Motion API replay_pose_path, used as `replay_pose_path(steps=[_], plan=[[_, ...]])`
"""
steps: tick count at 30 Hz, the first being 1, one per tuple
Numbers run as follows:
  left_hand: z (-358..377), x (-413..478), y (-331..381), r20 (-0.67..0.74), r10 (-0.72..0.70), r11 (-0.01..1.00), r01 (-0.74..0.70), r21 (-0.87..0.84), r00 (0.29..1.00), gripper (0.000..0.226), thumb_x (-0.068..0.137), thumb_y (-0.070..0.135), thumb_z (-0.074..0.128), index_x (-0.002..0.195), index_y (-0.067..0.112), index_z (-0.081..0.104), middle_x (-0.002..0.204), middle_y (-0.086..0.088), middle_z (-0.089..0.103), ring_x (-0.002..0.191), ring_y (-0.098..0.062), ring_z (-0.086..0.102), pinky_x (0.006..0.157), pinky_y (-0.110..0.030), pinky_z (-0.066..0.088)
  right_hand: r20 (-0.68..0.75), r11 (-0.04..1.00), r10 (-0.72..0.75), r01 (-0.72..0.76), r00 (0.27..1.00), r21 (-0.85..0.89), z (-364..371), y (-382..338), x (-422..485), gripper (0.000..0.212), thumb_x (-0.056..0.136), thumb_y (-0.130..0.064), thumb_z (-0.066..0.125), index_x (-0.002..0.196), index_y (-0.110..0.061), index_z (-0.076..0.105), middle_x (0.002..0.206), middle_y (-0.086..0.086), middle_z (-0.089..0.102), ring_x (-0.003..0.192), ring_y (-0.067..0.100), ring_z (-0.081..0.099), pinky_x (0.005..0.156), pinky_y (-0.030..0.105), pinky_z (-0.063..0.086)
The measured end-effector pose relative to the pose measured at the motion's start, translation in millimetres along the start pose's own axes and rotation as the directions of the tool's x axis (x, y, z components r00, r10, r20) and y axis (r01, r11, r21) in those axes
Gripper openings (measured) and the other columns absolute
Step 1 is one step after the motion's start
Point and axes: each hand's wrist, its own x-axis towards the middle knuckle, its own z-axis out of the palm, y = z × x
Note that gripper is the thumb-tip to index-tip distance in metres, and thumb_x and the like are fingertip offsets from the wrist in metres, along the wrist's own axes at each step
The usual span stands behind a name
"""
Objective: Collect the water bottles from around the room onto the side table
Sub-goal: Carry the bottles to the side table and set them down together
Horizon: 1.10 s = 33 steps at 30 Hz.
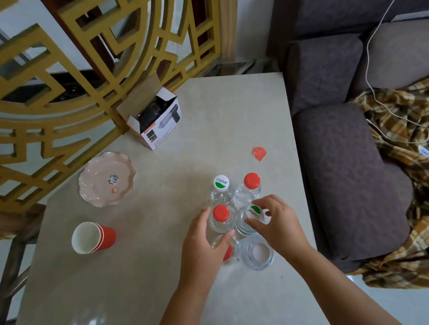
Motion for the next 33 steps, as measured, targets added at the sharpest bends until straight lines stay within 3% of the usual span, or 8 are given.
replay_pose_path(steps=[6,14,17,23,26,30,33], plan=[[-0.7,-0.8,1.8,0.008,-0.029,1.0,0.028,0.005,1.0,0.066,0.078,0.022,0.071,0.135,0.016,0.04,0.141,0.002,0.044,0.129,-0.01,0.037,0.091,-0.004,0.021,0.121,0.995,-0.089,0.093,0.989,-0.035,-9.0,1.5,5.8,0.038,0.075,-0.013,0.074,0.111,-0.009,0.063,0.106,0.002,0.062,0.087,0.008,0.054,0.078,0.007,0.039],[-1.5,-1.6,3.6,0.006,-0.047,0.999,0.047,0.003,0.999,0.066,0.079,0.025,0.07,0.137,0.017,0.039,0.142,0.002,0.042,0.131,-0.012,0.036,0.091,-0.003,0.02,0.309,0.959,-0.207,0.255,0.928,-0.121,-24.1,0.6,16.0,0.038,0.078,-0.009,0.07,0.115,-0.009,0.061,0.111,0.004,0.062,0.086,0.005,0.05,0.074,-0.004,0.033],[0.5,-2.1,5.7,0.004,-0.041,0.999,0.041,0.001,0.999,0.064,0.08,0.025,0.07,0.136,0.017,0.039,0.141,0.002,0.043,0.125,-0.004,0.035,0.088,0.0,0.017,0.334,0.958,-0.211,0.262,0.919,-0.118,-26.4,2.4,16.0,0.04,0.079,-0.01,0.07,0.117,-0.011,0.06,0.113,0.002,0.061,0.088,0.004,0.049,0.074,-0.004,0.033],[4.6,-1.5,11.2,-0.003,-0.034,0.999,0.034,0.002,0.999,0.061,0.081,0.023,0.069,0.135,0.017,0.041,0.137,0.003,0.046,0.112,0.005,0.03,0.085,0.001,0.02,0.307,0.964,-0.216,0.252,0.927,-0.082,-25.7,7.8,12.8,0.048,0.076,-0.013,0.073,0.121,-0.012,0.057,0.113,0.002,0.06,0.096,0.014,0.056,0.077,-0.004,0.03],[5.1,0.0,13.3,-0.009,-0.047,0.999,0.047,-0.003,0.999,0.061,0.081,0.024,0.068,0.135,0.018,0.04,0.136,0.006,0.046,0.111,0.006,0.03,0.085,-0.002,0.022,0.246,0.972,-0.219,0.234,0.944,-0.033,-29.1,5.5,11.4,0.05,0.074,-0.016,0.075,0.12,-0.013,0.056,0.113,-0.002,0.058,0.098,0.009,0.053,0.079,-0.001,0.033],[4.8,9.5,12.1,-0.033,-0.067,0.998,0.067,-0.007,0.997,0.062,0.081,0.026,0.068,0.136,0.016,0.041,0.14,0.002,0.045,0.123,-0.006,0.039,0.087,-0.004,0.021,0.091,0.959,-0.285,0.285,0.954,0.012,-30.9,-13.8,22.4,0.041,0.074,-0.013,0.074,0.113,-0.011,0.06,0.104,0.0,0.059,0.091,0.011,0.055,0.076,0.008,0.038],[3.8,19.6,11.8,-0.036,-0.085,0.996,0.085,-0.022,0.996,0.06,0.082,0.026,0.067,0.135,0.016,0.041,0.139,0.001,0.045,0.127,-0.012,0.04,0.088,-0.007,0.024,0.102,0.933,-0.354,0.358,0.93,-0.03,-24.0,-33.3,37.9,0.041,0.077,-0.013,0.072,0.116,-0.01,0.059,0.105,0.002,0.058,0.087,0.009,0.05,0.077,0.014,0.037]])
